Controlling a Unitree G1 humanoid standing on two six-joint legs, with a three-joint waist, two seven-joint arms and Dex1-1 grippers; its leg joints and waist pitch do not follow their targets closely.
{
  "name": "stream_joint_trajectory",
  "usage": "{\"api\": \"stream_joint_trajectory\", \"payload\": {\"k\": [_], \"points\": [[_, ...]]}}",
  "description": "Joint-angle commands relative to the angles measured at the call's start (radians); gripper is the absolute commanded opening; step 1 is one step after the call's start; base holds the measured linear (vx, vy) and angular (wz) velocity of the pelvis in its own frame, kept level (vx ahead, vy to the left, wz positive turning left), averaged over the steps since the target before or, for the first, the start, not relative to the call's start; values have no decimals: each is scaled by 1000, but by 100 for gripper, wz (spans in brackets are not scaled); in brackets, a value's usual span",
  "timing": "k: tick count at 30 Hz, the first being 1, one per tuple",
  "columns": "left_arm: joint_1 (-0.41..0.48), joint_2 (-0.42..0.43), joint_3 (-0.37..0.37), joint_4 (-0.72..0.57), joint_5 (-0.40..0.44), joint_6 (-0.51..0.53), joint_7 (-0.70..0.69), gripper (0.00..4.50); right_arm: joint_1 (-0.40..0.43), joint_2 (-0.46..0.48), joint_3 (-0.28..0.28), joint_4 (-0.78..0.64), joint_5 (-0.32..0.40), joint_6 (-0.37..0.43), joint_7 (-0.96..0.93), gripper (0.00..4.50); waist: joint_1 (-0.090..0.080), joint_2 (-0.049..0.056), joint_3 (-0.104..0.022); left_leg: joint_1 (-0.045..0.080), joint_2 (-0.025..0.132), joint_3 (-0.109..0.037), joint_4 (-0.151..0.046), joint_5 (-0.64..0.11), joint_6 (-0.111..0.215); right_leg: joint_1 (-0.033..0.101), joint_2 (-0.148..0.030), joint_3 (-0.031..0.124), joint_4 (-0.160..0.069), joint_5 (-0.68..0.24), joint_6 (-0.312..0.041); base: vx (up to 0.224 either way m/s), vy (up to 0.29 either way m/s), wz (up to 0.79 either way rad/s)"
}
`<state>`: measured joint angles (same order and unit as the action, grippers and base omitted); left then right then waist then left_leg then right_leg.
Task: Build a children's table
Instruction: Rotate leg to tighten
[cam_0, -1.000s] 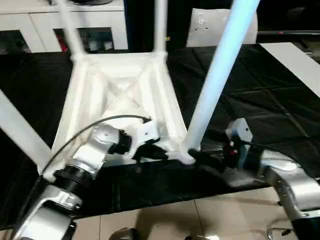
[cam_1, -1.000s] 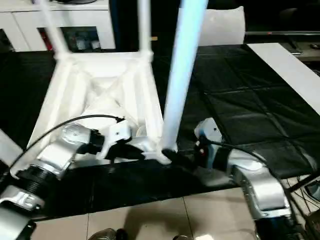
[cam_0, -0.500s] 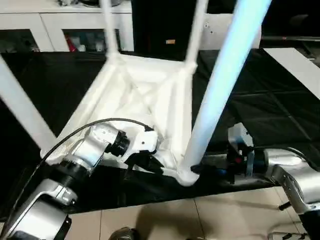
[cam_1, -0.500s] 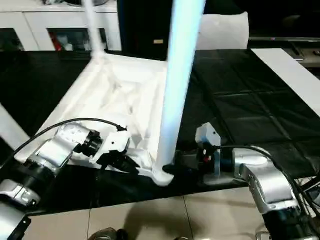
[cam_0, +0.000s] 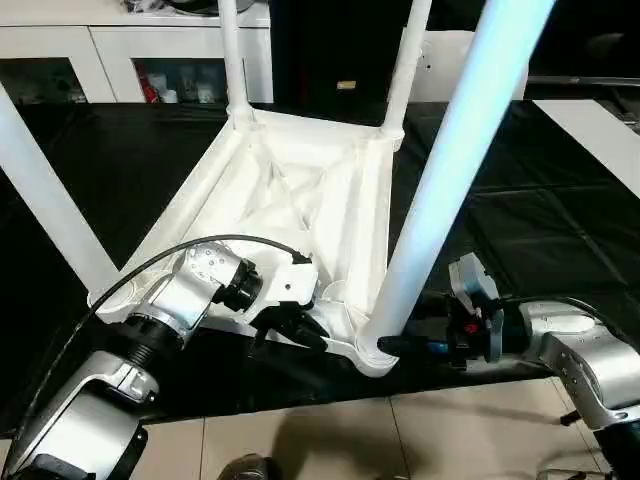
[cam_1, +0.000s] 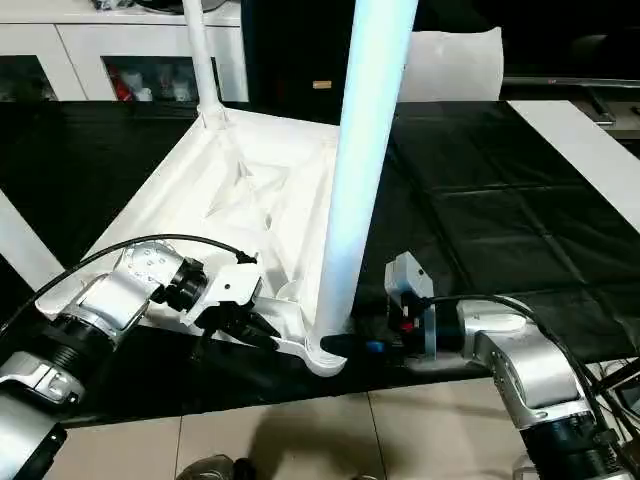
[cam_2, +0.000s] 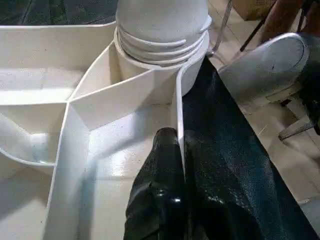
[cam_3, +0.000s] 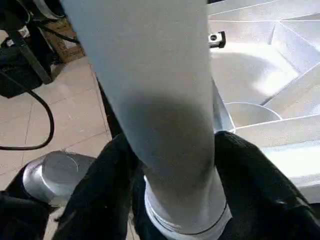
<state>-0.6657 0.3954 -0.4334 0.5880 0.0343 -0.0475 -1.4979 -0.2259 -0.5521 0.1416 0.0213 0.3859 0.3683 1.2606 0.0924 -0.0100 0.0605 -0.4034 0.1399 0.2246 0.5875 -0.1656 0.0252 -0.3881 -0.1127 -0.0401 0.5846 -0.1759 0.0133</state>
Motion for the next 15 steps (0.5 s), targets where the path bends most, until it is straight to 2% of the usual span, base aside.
{"api": "stream_joint_trajectory", "payload": {"k": [1,7,9,10,11,12,13,15], "points": [[-20,-11,-30,-7,15,-19,-25,0,2,7,18,3,-4,4,0,216,-7,-9,-65,51,101,-48,-86,-343,-41,9,-61,36,-59,-275,-231,0,0,0],[-19,-14,-22,-5,18,4,4,0,11,16,23,-14,6,20,-15,196,-7,-7,-64,51,101,-49,-86,-349,-44,9,-63,36,-60,-278,-231,0,0,0],[-14,-28,-1,-11,12,56,52,0,32,33,12,-40,23,46,-51,195,-9,-8,-61,52,101,-49,-88,-357,-46,8,-60,37,-60,-284,-230,0,0,0],[-11,-36,8,-15,8,75,73,0,40,42,9,-49,24,53,-72,194,-8,-5,-60,52,101,-49,-89,-362,-49,7,-60,38,-61,-289,-228,0,0,0],[-7,-46,19,-19,2,96,96,0,48,53,5,-57,25,60,-95,194,-9,-6,-59,58,100,-49,-88,-393,-56,1,-63,39,-68,-325,-224,0,0,0],[-4,-51,24,-25,-2,111,106,0,52,60,5,-59,20,61,-112,194,-12,-8,-57,54,100,-52,-89,-405,-61,5,-64,38,-69,-347,-219,0,0,0],[7,-72,41,-47,-14,160,147,0,59,91,7,-59,-11,67,-187,194,-14,-6,-53,52,100,-57,-93,-431,-74,3,-66,38,-73,-405,-198,0,0,0],[18,-97,54,-71,-20,207,195,0,61,127,12,-53,-44,75,-265,193,-23,-7,-50,54,99,-65,-94,-488,-100,-3,-66,37,-80,-480,-173,0,0,0]]}}
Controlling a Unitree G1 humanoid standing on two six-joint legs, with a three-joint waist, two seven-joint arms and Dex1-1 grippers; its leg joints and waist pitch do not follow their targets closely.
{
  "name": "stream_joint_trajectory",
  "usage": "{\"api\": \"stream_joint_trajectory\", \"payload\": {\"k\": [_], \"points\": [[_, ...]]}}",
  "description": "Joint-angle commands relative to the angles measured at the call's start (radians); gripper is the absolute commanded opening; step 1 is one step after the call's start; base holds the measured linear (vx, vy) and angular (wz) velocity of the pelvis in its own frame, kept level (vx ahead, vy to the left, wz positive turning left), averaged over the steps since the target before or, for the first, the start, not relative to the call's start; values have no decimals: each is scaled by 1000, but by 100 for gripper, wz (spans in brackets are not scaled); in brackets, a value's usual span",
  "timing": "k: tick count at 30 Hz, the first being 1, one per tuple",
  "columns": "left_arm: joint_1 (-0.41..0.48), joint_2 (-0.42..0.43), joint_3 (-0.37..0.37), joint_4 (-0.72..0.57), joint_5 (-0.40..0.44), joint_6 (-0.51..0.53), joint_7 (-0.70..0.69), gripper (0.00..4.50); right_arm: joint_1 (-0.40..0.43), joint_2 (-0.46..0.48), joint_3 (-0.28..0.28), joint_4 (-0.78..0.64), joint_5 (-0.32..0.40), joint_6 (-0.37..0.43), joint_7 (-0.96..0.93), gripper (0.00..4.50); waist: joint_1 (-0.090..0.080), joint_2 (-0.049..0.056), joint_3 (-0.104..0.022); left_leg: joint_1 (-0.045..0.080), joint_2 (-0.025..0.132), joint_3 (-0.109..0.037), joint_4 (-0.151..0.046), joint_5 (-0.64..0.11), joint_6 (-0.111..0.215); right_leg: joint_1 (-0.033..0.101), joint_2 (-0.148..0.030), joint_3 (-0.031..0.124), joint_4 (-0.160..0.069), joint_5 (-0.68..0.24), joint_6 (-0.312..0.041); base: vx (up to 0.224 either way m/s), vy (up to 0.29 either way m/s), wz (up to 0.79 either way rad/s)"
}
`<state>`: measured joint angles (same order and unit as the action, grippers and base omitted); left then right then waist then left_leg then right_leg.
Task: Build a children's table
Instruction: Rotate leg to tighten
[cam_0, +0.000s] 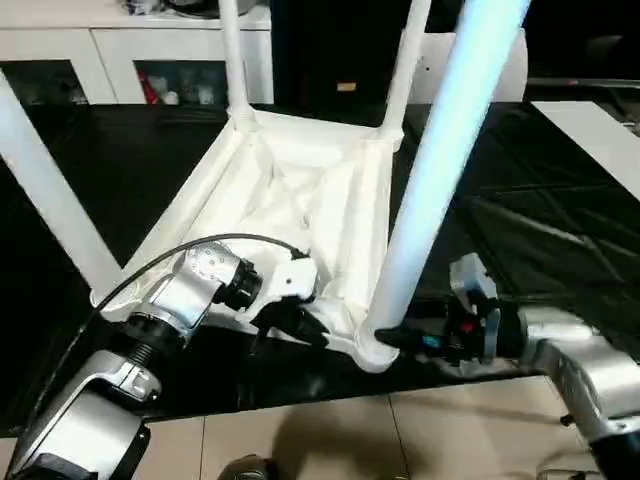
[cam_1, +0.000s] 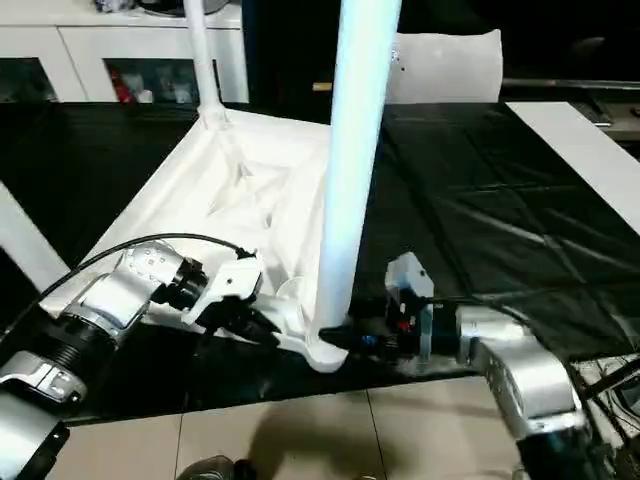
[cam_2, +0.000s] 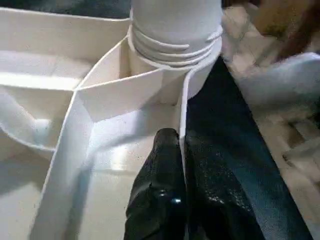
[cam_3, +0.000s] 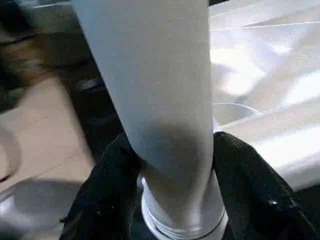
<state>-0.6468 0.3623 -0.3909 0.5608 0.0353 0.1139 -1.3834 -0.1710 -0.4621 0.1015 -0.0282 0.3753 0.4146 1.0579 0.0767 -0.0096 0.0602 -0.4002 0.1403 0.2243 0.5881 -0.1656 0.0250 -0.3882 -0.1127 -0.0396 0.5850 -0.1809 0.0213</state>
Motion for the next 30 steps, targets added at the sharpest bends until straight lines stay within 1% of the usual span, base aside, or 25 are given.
{"api": "stream_joint_trajectory", "payload": {"k": [1,2,3,4,5,6,8,9,10,11,12,13,14,15,16,17,18,19,20,21,24,26,27,28,30], "points": [[7,-87,22,-60,-24,84,122,0,5,68,54,2,-54,37,-120,193,-16,-8,-47,52,96,-69,-94,-527,-112,-7,-68,35,-86,-534,-161,0,0,0],[7,-87,22,-60,-24,84,122,0,5,68,54,2,-54,37,-120,193,-21,-11,-43,52,95,-72,-93,-547,-119,-12,-67,33,-90,-564,-151,-66,12,-7],[16,-144,41,-76,-21,144,222,0,-7,159,45,15,-70,78,-253,193,-35,-12,-39,56,92,-77,-92,-592,-130,-18,-65,30,-97,-623,-127,-72,17,-10],[18,-163,47,-81,-19,164,253,0,-11,193,40,16,-70,96,-297,193,-48,-9,-36,54,88,-88,-92,-639,-141,-16,-64,16,-106,-682,-101,-72,17,-10],[20,-174,50,-85,-18,177,272,0,-13,214,36,17,-69,107,-323,192,-58,-9,-37,50,89,-95,-97,-661,-149,-8,-61,9,-104,-689,-89,-56,35,-23],[17,-203,63,-86,-15,201,325,0,-25,260,31,26,-76,120,-384,191,-78,1,-32,35,91,-107,-121,-746,-176,7,-48,-4,-90,-645,-79,-34,49,-26],[15,-243,81,-93,-10,239,393,0,-43,320,27,42,-88,135,-466,191,-87,12,-30,44,92,-105,-136,-836,-197,6,-35,-18,-86,-574,-93,-17,24,-13],[13,-259,87,-95,-7,253,425,0,-51,344,27,50,-93,139,-497,191,-93,15,-27,37,96,-96,-164,-893,-204,17,-17,-34,-63,-492,-108,-54,12,-2],[10,-293,101,-100,1,282,492,0,-68,394,27,68,-103,146,-559,191,-92,17,-28,26,98,-88,-185,-911,-204,35,-6,-41,-39,-454,-110,-54,12,-2],[5,-325,119,-101,7,307,560,0,-84,436,25,87,-118,152,-613,191,-70,18,-25,-23,104,-47,-257,-909,-201,79,23,-42,70,-365,-111,-106,-16,4],[5,-326,120,-101,8,308,562,0,-84,437,25,87,-118,152,-615,191,-39,-2,-37,-25,94,6,-276,-798,-208,92,28,-12,116,-364,-88,-68,-76,13],[2,-355,133,-106,19,327,619,0,-99,476,21,103,-139,166,-663,191,-60,-67,-47,149,28,-18,22,-488,-172,-95,-88,34,-142,-803,-56,-68,-76,13],[2,-355,133,-106,19,327,619,0,-99,476,21,103,-139,166,-663,191,-62,-61,-45,141,-13,-80,97,-246,-96,-106,-118,79,-174,-887,-50,15,-89,-2],[-3,-375,137,-108,23,332,642,0,-107,501,18,113,-147,153,-681,191,-66,-45,-23,-4,-29,-149,93,-47,-60,52,-142,77,-137,-857,-82,55,13,-41],[-7,-379,134,-105,26,324,642,0,-110,511,13,118,-142,140,-679,191,-65,-13,-14,19,43,-154,-5,-186,-105,42,-120,15,-115,-718,-117,55,13,-41],[-8,-379,132,-104,26,321,640,0,-111,511,12,118,-142,135,-679,191,-69,-1,-28,33,53,-150,-44,-288,-120,20,-43,-3,-77,-585,-128,25,68,-26],[-10,-376,128,-103,28,314,635,0,-112,510,8,119,-143,123,-682,226,-99,-4,-19,46,75,-158,-80,-531,-127,23,-16,-12,-61,-376,-146,0,0,0],[-9,-362,121,-105,33,305,623,0,-109,500,-3,114,-143,119,-683,247,-97,21,-26,69,74,-147,-89,-629,-113,21,-16,-6,-64,-300,-174,0,0,0],[-8,-359,119,-106,34,303,621,0,-109,498,-7,113,-142,119,-684,261,-104,16,-24,71,71,-141,-92,-644,-102,22,-18,-7,-72,-299,-175,0,0,0],[-6,-340,116,-105,35,289,606,0,-105,481,-15,106,-143,105,-674,263,-109,7,-22,74,62,-125,-91,-633,-77,30,-30,-13,-99,-411,-147,0,0,0],[-1,-304,129,-104,38,280,593,0,-90,445,-35,77,-143,76,-643,290,-106,7,-24,62,61,-123,-91,-560,-65,37,-47,-10,-115,-505,-113,0,0,0],[1,-294,134,-105,39,271,589,0,-84,434,-39,68,-142,75,-637,308,-100,4,-26,60,62,-117,-92,-499,-53,36,-50,-2,-117,-486,-116,0,0,0],[7,-262,134,-106,43,246,560,0,-65,406,-53,44,-137,72,-605,322,-94,-1,-30,58,63,-110,-93,-422,-34,38,-52,4,-111,-433,-144,0,0,0],[9,-253,134,-107,42,238,550,0,-59,397,-55,37,-135,68,-594,336,-92,-1,-32,54,65,-109,-93,-393,-28,41,-52,6,-108,-404,-155,0,0,0],[18,-215,130,-104,38,191,501,0,-35,353,-57,11,-133,56,-550,348,-89,-1,-31,53,73,-101,-97,-382,-23,38,-47,8,-102,-359,-178,0,0,0]]}}
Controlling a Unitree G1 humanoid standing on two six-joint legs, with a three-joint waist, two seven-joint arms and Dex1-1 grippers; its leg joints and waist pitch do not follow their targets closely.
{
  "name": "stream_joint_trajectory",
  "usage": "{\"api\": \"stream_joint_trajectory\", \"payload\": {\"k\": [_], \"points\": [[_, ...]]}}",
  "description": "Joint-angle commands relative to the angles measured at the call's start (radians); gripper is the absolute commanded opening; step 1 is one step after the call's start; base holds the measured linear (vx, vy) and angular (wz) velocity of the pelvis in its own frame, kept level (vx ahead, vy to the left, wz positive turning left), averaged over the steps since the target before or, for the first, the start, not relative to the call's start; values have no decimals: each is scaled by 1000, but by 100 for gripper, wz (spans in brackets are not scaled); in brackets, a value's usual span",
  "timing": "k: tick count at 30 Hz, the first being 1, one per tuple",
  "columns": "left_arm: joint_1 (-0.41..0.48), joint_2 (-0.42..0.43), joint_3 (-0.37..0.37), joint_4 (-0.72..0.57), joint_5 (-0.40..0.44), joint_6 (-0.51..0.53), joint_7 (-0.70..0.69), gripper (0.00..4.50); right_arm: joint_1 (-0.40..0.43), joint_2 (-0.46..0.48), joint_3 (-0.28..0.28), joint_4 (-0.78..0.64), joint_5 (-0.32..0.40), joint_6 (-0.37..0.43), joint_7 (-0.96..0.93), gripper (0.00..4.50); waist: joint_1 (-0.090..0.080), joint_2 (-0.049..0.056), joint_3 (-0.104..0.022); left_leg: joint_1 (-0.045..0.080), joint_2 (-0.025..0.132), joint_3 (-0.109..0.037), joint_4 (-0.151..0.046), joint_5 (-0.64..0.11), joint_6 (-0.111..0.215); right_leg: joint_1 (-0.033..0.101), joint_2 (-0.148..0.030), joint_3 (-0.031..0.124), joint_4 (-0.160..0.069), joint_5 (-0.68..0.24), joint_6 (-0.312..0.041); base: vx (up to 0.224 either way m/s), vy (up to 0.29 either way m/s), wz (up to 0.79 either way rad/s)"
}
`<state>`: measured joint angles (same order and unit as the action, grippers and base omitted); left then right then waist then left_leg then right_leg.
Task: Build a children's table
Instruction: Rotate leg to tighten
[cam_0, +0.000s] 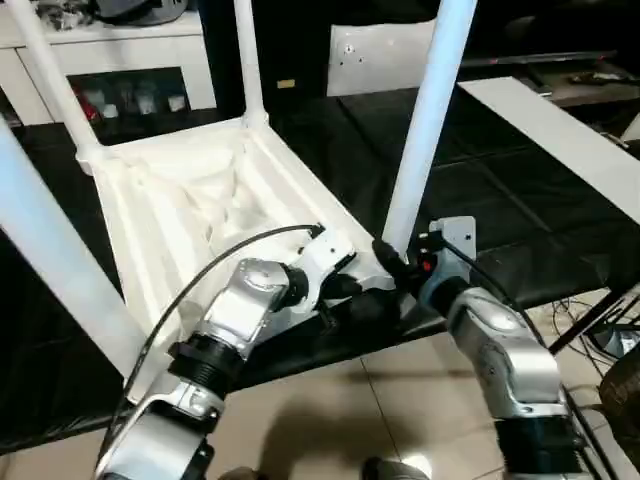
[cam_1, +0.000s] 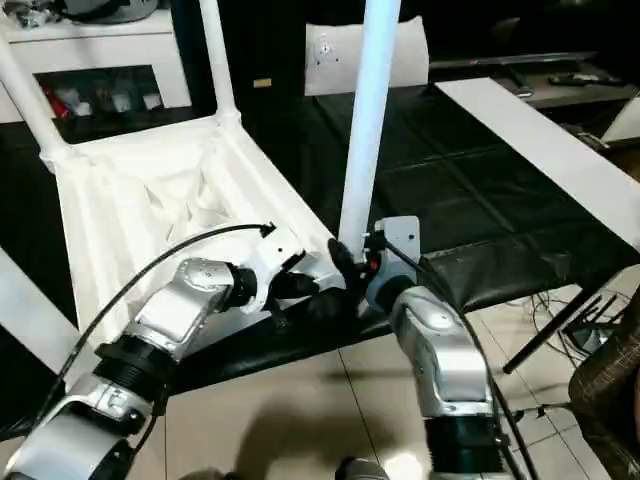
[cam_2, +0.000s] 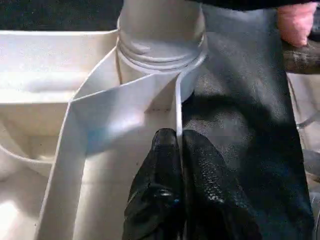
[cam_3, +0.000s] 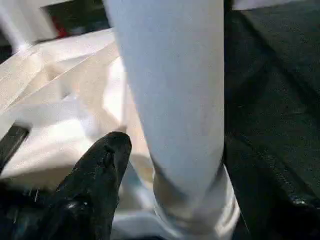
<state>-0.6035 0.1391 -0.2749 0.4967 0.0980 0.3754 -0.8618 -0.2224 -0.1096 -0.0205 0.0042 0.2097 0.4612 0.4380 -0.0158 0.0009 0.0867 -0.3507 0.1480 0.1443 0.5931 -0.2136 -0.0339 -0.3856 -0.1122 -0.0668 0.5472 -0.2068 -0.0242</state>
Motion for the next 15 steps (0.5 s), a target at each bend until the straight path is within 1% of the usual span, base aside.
{"api": "stream_joint_trajectory", "payload": {"k": [1,2,3,4,5,6,7,8,9,10,11,12,13,14,15], "points": [[-20,31,9,-38,-24,-98,-50,0,32,-22,64,-36,35,2,94,354,2,-14,-58,7,65,-14,-101,-360,31,30,-46,34,-66,-371,-133,0,0,0],[-16,54,3,-33,-25,-126,-80,0,46,-46,64,-49,38,-7,118,367,3,-14,-61,4,65,-13,-99,-353,29,33,-48,36,-67,-392,-125,0,0,0],[-15,64,1,-29,-25,-136,-94,0,53,-58,65,-55,39,-11,130,380,3,-13,-64,-1,66,-14,-99,-336,31,36,-50,37,-64,-382,-125,0,0,0],[-14,86,-5,-16,-23,-165,-119,0,69,-85,68,-71,43,-24,158,390,4,-11,-68,-9,68,-13,-99,-294,31,39,-49,36,-57,-335,-131,0,0,0],[-12,96,-8,-12,-25,-185,-136,0,78,-96,67,-81,47,-26,171,390,6,-10,-71,-9,70,-12,-97,-278,35,39,-50,37,-55,-307,-134,0,0,0],[-11,108,-7,-2,-27,-201,-150,0,91,-111,63,-98,55,-28,189,396,10,-12,-74,-6,71,-5,-95,-268,40,32,-45,39,-51,-274,-152,0,0,0],[-12,110,-6,-1,-27,-203,-152,0,94,-113,62,-100,57,-28,192,409,14,-16,-69,-1,68,4,-94,-318,39,18,-39,40,-56,-321,-152,0,0,0],[-12,114,-5,3,-28,-207,-155,0,98,-117,59,-106,59,-29,198,409,19,-15,-71,3,67,5,-92,-340,31,15,-41,42,-56,-358,-148,0,0,0],[-13,127,-10,17,-36,-241,-185,0,111,-132,54,-125,70,-28,220,425,20,-13,-74,-1,67,4,-93,-327,30,18,-42,42,-54,-350,-149,0,0,0],[-14,133,-12,22,-40,-253,-201,0,115,-138,53,-133,74,-30,228,432,25,-12,-76,-4,68,5,-93,-300,36,20,-41,42,-53,-318,-147,0,0,0],[-15,145,-21,30,-44,-274,-229,0,121,-147,51,-141,80,-33,237,440,27,-13,-76,-3,70,6,-92,-291,36,18,-40,43,-49,-297,-151,0,0,0],[-13,161,-31,29,-59,-290,-291,0,124,-159,46,-151,88,-34,249,446,27,-13,-78,-5,69,7,-93,-278,41,20,-37,43,-47,-277,-159,0,0,0],[-15,180,-43,27,-76,-303,-362,0,124,-179,45,-161,100,-33,273,446,28,-14,-79,-4,69,8,-92,-275,42,19,-38,43,-46,-284,-164,0,0,0],[-15,181,-43,27,-77,-304,-363,0,124,-180,45,-161,101,-33,273,446,31,-13,-80,-4,68,9,-91,-272,42,19,-38,43,-46,-286,-167,0,0,0],[-21,195,-54,28,-86,-316,-421,0,121,-208,53,-165,108,-34,307,446,38,-11,-83,0,70,16,-85,-237,44,16,-39,46,-42,-244,-183,0,0,0]]}}
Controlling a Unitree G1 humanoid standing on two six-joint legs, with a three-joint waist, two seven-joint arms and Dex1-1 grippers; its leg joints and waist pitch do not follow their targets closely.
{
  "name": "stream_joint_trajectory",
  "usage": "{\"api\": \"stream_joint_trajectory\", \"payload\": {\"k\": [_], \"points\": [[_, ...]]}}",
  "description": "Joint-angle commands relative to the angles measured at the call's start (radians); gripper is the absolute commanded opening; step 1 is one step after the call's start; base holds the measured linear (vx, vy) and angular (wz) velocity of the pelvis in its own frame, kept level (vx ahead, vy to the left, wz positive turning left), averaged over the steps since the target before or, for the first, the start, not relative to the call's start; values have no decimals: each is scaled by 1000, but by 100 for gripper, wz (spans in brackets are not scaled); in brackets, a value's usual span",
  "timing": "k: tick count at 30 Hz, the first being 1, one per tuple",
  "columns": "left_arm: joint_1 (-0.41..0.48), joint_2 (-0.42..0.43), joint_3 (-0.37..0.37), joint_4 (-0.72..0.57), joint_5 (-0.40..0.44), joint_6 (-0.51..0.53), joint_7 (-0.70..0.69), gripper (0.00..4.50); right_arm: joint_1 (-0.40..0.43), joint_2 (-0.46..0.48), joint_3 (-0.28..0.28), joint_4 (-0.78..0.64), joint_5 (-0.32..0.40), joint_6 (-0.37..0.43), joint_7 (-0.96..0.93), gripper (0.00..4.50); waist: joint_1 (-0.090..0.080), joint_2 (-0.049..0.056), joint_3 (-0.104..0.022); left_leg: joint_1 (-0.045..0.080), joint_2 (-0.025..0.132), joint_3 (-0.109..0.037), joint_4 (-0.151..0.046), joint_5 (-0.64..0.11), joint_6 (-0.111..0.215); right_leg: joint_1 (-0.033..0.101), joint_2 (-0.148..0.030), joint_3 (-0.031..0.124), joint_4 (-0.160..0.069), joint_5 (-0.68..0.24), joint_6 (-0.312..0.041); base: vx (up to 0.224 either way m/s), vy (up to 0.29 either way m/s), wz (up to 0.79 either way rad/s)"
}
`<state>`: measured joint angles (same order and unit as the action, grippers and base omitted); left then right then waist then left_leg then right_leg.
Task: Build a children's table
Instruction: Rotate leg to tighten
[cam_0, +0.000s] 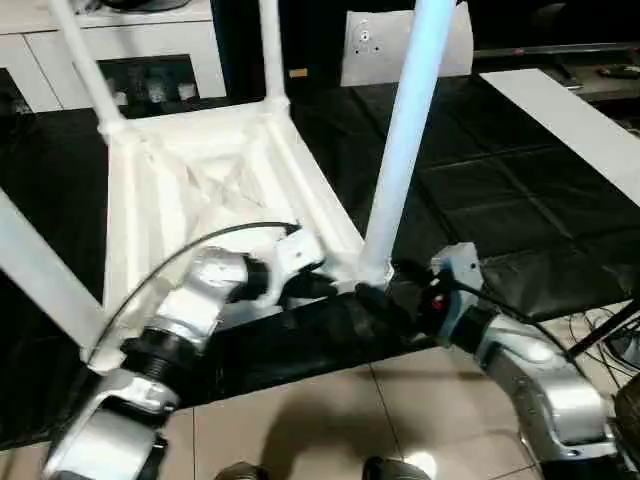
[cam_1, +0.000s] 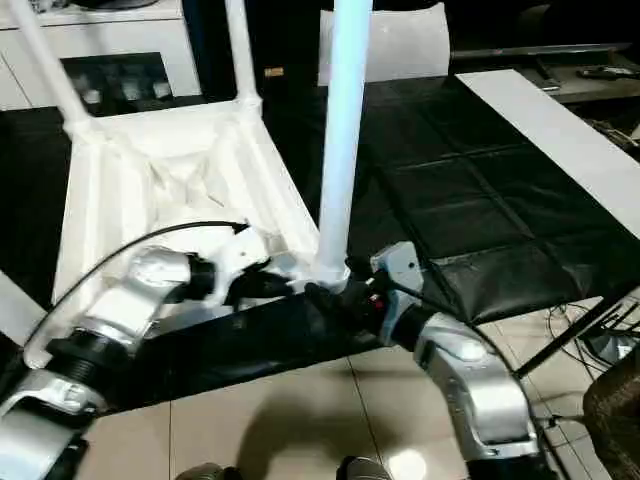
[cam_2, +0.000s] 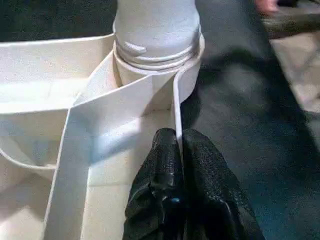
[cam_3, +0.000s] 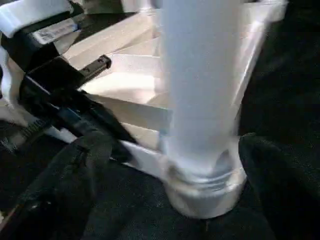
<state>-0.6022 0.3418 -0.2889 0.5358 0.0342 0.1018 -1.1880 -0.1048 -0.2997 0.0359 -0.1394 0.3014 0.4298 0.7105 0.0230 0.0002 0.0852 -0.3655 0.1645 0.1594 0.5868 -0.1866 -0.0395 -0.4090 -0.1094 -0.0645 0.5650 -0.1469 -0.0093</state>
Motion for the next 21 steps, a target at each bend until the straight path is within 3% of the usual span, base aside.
{"api": "stream_joint_trajectory", "payload": {"k": [1,3,9,11,12,14,21], "points": [[-25,-5,-44,-9,-21,-46,-105,0,1,-25,0,-20,15,-5,44,446,2,-10,-81,12,54,1,-78,-255,51,40,-40,43,-57,-291,-202,0,0,0],[-34,9,-68,-1,-16,-67,-167,0,-11,-67,24,-8,5,-10,101,446,14,-12,-81,16,54,7,-75,-241,53,37,-39,44,-56,-290,-202,0,0,0],[-61,23,-115,34,-7,-126,-272,0,-51,-134,75,37,19,-23,238,430,30,-16,-86,6,54,8,-68,-160,73,47,-41,42,-37,-218,-217,0,0,0],[-71,25,-126,44,-1,-144,-299,0,-67,-153,93,63,14,-31,272,430,31,-17,-84,5,55,7,-69,-162,72,48,-41,42,-38,-231,-216,0,0,0],[-78,25,-131,54,3,-157,-315,0,-77,-168,108,83,12,-36,304,402,32,-17,-83,6,54,7,-69,-178,68,48,-41,41,-42,-259,-211,0,0,0],[-81,25,-133,57,4,-158,-323,0,-82,-173,114,94,12,-38,319,395,34,-15,-81,8,56,7,-69,-194,59,46,-43,43,-44,-280,-211,0,0,0],[-107,29,-151,99,10,-192,-366,0,-137,-200,126,161,29,-47,420,336,35,-20,-83,4,56,6,-69,-191,55,51,-42,40,-41,-275,-217,0,0,0]]}}
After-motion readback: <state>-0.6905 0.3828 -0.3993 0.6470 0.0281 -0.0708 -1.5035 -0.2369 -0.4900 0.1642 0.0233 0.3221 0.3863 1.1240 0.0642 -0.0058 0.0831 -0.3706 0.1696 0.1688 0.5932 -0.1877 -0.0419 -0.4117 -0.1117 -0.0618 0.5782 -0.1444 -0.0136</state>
